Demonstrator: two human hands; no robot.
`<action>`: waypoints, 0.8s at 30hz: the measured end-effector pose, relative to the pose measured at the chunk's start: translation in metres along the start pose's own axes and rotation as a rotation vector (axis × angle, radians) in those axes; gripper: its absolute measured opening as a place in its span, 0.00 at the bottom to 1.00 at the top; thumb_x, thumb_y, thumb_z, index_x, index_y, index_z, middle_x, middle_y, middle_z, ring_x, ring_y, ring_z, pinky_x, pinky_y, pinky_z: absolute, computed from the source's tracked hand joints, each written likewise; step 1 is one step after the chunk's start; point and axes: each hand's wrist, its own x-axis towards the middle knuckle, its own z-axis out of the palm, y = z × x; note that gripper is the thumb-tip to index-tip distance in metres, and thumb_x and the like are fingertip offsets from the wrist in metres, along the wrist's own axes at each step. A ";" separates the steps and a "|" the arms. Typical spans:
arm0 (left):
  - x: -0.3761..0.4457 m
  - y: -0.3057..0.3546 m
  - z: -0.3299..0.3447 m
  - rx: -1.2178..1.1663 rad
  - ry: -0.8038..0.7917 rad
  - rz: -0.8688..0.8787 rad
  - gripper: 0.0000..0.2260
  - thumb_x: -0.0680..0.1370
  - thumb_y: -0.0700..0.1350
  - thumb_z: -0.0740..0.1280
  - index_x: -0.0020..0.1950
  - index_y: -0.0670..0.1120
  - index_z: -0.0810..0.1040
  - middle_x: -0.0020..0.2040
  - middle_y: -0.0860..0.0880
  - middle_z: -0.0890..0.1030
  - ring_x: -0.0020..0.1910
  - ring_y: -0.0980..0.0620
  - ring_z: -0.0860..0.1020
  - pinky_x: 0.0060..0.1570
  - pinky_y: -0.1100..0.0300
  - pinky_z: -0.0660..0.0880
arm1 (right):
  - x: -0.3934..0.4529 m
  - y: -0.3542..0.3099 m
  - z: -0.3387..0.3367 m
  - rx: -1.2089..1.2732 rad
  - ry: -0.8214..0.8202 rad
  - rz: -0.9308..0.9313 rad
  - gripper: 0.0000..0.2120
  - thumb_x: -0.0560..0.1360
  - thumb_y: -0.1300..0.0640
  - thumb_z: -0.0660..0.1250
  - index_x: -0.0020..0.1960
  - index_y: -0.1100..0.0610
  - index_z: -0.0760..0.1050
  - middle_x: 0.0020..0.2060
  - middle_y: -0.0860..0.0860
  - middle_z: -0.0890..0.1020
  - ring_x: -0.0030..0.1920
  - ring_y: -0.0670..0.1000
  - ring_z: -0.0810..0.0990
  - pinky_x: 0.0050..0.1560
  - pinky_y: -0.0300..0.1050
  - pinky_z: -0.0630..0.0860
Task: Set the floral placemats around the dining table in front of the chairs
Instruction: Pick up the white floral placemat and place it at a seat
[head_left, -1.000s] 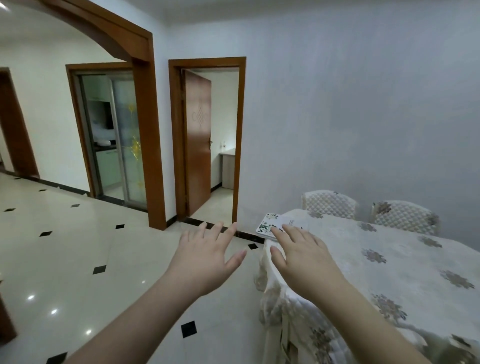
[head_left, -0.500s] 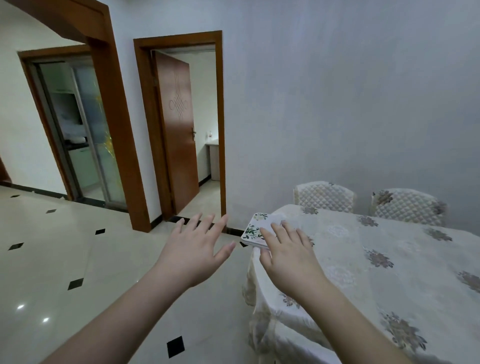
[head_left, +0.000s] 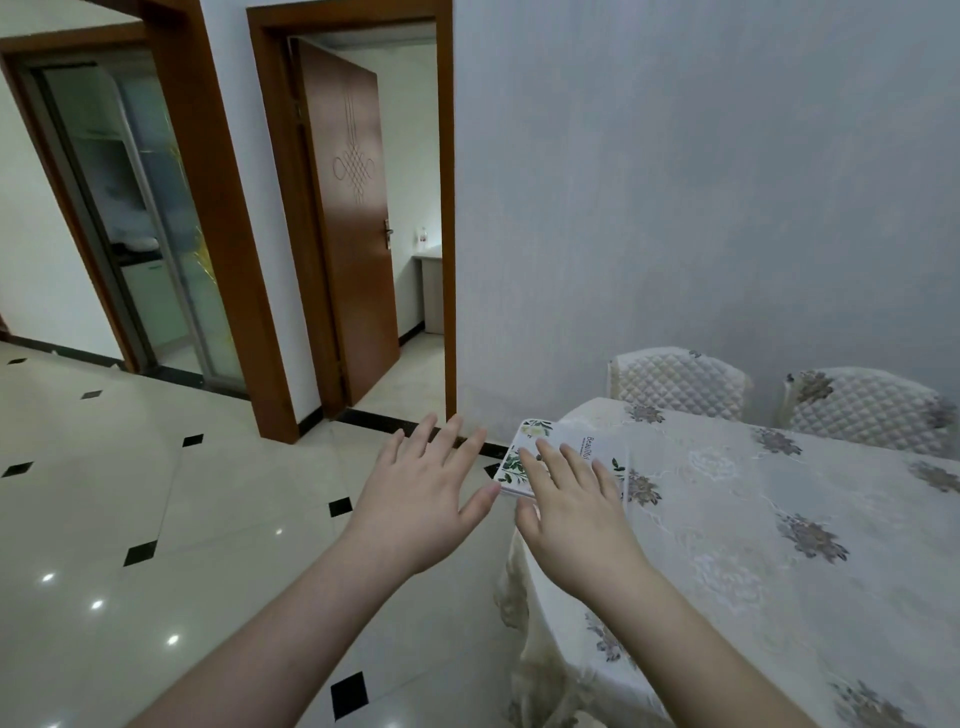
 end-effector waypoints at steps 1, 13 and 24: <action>0.008 -0.010 0.006 -0.012 -0.012 -0.001 0.39 0.71 0.68 0.30 0.80 0.58 0.45 0.82 0.52 0.48 0.80 0.50 0.45 0.77 0.48 0.46 | 0.011 -0.004 0.008 0.003 -0.014 0.006 0.43 0.67 0.43 0.30 0.79 0.49 0.53 0.79 0.49 0.55 0.79 0.53 0.50 0.76 0.54 0.43; 0.102 -0.144 0.085 -0.087 -0.064 0.115 0.39 0.71 0.67 0.31 0.81 0.56 0.47 0.82 0.51 0.50 0.80 0.50 0.47 0.77 0.48 0.47 | 0.143 -0.051 0.085 -0.056 -0.084 0.161 0.27 0.82 0.48 0.45 0.80 0.47 0.46 0.80 0.47 0.48 0.79 0.51 0.45 0.77 0.53 0.43; 0.198 -0.169 0.141 -0.157 -0.090 0.247 0.39 0.71 0.67 0.30 0.81 0.56 0.48 0.82 0.51 0.50 0.80 0.50 0.47 0.77 0.48 0.47 | 0.209 -0.041 0.138 -0.056 -0.076 0.311 0.33 0.75 0.45 0.38 0.79 0.50 0.53 0.79 0.49 0.54 0.79 0.53 0.51 0.76 0.55 0.45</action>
